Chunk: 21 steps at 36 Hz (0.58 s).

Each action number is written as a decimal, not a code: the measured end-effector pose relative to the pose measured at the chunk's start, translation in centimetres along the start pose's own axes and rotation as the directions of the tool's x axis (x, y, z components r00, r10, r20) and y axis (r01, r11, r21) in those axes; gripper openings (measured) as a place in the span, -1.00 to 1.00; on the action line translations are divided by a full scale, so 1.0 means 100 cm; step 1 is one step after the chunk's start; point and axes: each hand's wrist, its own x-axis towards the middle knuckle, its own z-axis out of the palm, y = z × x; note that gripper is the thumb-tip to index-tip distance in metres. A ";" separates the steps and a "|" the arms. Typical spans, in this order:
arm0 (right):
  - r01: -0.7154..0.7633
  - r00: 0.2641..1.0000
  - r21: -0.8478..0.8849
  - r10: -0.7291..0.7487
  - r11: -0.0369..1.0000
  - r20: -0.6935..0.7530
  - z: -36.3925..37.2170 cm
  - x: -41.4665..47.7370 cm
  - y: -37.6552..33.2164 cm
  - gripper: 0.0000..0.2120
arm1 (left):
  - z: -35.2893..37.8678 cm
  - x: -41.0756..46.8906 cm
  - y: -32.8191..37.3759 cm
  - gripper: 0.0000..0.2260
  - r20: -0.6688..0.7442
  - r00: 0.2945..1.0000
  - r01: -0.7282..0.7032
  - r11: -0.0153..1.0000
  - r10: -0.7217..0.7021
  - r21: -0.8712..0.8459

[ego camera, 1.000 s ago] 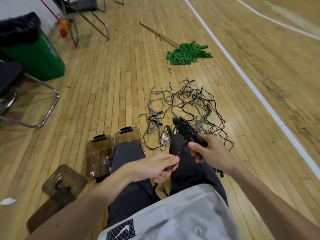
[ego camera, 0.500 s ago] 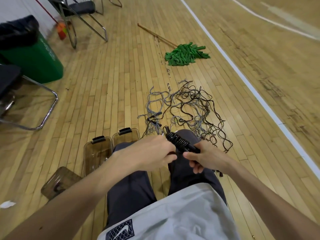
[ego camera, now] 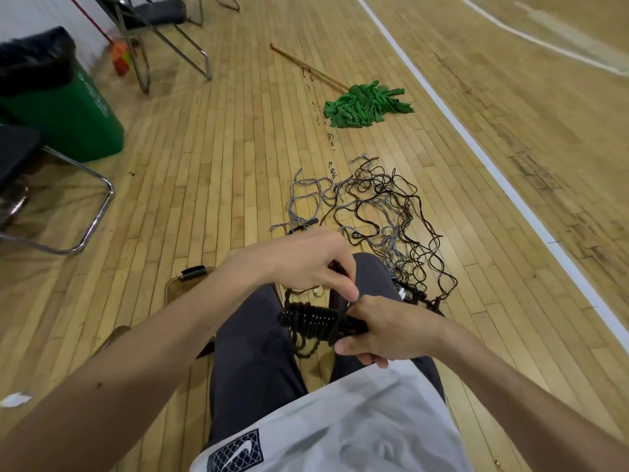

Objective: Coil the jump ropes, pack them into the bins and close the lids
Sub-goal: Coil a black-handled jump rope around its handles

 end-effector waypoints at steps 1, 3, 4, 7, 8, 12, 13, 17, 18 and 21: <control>0.019 1.000 -0.003 -0.019 1.000 0.012 0.000 -0.002 -0.002 -0.66 | -0.001 0.001 -0.001 -0.85 0.004 1.000 0.004 1.000 -0.004 -0.031; 0.044 0.999 -0.014 -0.044 0.999 0.031 0.001 -0.004 -0.005 -0.68 | -0.001 0.003 -0.004 -0.85 0.011 1.000 0.015 0.996 -0.014 -0.086; 0.051 0.998 -0.023 -0.050 0.998 0.038 0.001 -0.005 -0.005 -0.69 | 0.000 0.003 -0.005 -0.83 0.020 1.000 0.025 0.994 -0.023 -0.106; 0.071 0.996 -0.025 -0.070 0.997 0.050 0.003 -0.006 -0.003 -0.69 | 0.005 0.004 -0.010 -0.79 0.045 0.997 0.065 0.980 -0.057 -0.188; 0.078 0.996 -0.014 -0.077 0.997 0.051 0.004 -0.007 -0.002 -0.67 | 0.006 0.005 -0.011 -0.79 0.048 0.997 0.071 0.972 -0.062 -0.223; 0.137 0.990 0.066 -0.138 0.988 0.010 0.006 -0.012 0.003 -0.66 | 0.013 0.005 -0.018 -0.75 0.039 0.998 0.059 0.932 -0.048 -0.356; 0.163 0.987 0.090 -0.162 0.983 -0.016 0.006 -0.012 0.004 -0.67 | 0.015 0.004 -0.022 -0.71 0.035 0.998 0.068 0.915 -0.060 -0.397; 0.254 0.966 0.292 -0.227 0.922 -0.121 0.007 -0.012 0.009 -0.78 | 0.018 0.000 -0.031 -0.57 0.026 0.995 0.098 0.862 -0.098 -0.498; 0.264 0.964 0.358 -0.230 0.896 -0.134 0.008 -0.012 0.009 -0.81 | 0.019 0.000 -0.035 -0.60 0.029 0.993 0.116 0.856 -0.118 -0.503; 0.261 0.965 0.481 -0.212 0.837 -0.156 0.012 -0.009 0.009 -0.81 | 0.032 0.000 -0.043 -0.79 0.056 0.982 0.181 0.805 -0.182 -0.565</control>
